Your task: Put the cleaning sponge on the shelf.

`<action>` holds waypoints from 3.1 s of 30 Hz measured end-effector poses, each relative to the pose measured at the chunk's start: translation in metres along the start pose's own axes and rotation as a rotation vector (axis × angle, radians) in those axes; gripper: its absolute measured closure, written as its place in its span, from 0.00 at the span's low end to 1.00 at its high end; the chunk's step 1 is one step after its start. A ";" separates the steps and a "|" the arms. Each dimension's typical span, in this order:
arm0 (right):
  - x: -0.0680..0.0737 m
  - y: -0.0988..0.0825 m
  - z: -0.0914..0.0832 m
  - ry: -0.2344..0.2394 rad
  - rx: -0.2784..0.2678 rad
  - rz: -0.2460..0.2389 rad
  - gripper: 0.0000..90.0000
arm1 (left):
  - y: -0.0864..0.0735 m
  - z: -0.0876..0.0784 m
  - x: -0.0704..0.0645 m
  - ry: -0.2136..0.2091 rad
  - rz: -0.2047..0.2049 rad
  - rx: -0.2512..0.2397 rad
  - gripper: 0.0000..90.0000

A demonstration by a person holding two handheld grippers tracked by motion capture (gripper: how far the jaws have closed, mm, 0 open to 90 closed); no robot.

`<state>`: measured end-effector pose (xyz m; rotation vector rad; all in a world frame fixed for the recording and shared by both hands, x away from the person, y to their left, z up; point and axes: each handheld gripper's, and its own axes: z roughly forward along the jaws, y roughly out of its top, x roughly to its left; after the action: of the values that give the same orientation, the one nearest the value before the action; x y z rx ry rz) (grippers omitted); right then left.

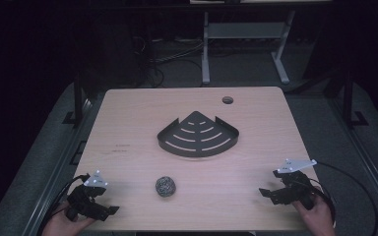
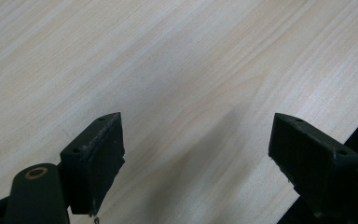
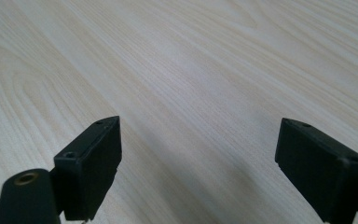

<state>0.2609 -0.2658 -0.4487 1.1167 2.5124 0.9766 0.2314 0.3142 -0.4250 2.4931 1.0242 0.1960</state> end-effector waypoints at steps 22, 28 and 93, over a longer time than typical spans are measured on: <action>0.002 0.000 0.001 0.005 0.006 0.004 0.16 | 0.021 -0.002 -0.010 -0.016 0.067 -0.007 0.19; 0.002 0.001 0.001 0.005 0.006 -0.002 0.16 | 0.026 0.001 -0.013 -0.026 0.079 0.001 0.19; 0.003 0.002 -0.003 0.004 -0.004 -0.003 0.16 | 0.098 0.046 -0.056 -0.116 0.236 0.054 0.19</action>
<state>0.2585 -0.2636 -0.4454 1.1101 2.5136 0.9838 0.2667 0.1976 -0.4212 2.6372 0.6974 0.0945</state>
